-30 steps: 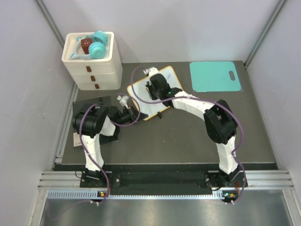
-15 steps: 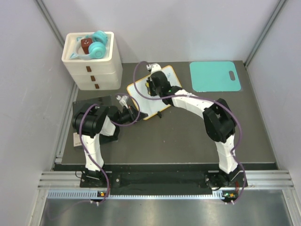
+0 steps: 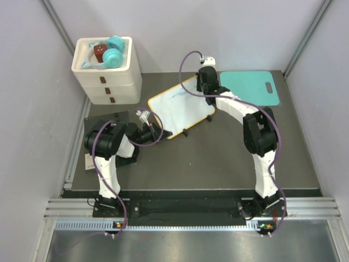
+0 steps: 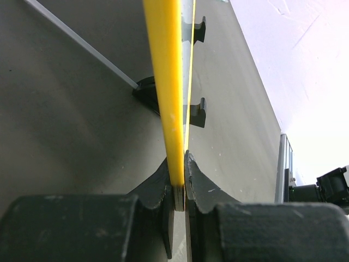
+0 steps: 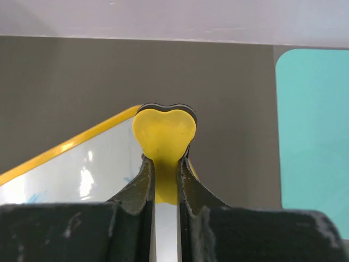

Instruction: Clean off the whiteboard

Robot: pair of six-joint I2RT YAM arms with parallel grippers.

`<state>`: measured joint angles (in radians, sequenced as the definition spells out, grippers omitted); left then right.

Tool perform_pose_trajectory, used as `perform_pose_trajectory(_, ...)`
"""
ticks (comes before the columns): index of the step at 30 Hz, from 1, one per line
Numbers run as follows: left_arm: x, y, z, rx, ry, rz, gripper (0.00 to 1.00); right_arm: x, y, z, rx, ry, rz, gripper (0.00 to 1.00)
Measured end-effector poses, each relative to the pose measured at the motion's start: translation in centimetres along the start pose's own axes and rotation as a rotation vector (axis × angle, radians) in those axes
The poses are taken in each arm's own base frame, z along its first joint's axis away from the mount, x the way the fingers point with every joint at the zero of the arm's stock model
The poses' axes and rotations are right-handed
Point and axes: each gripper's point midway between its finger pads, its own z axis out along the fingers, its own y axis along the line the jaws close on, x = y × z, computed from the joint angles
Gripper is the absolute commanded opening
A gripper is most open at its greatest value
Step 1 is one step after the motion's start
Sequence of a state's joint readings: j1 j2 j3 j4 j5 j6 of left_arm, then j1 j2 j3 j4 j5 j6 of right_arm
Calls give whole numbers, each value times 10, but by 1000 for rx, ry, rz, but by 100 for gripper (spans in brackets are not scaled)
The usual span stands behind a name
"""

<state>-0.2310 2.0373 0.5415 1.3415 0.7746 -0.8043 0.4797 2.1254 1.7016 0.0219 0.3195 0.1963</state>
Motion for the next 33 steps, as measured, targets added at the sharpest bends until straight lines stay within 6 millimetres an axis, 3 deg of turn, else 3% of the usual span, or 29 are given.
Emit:
perform_pose_trajectory(4, 0, 0, 0, 3, 3, 3, 0, -14, -5, 7, 7, -27, -18, 0)
perform_pose_trajectory(10, 1, -1, 0, 7, 7, 14, 0, -28, 4, 9, -28, -52, -30, 0)
perform_pose_trajectory(15, 2, -1, 0, 9, 10, 14, 0, -25, 9, 9, -40, -51, -39, 0)
perform_pose_trajectory(19, 2, -1, 0, 9, 11, -1, 0, -7, 15, 8, -47, -57, -41, 0)
perform_pose_trajectory(26, 2, -2, 0, 9, 11, -5, 0, 10, 22, -11, -37, -72, -54, 0)
perform_pose_trajectory(33, 2, -1, 0, 9, 11, 7, 0, -6, 30, -12, -30, -59, -95, 0)
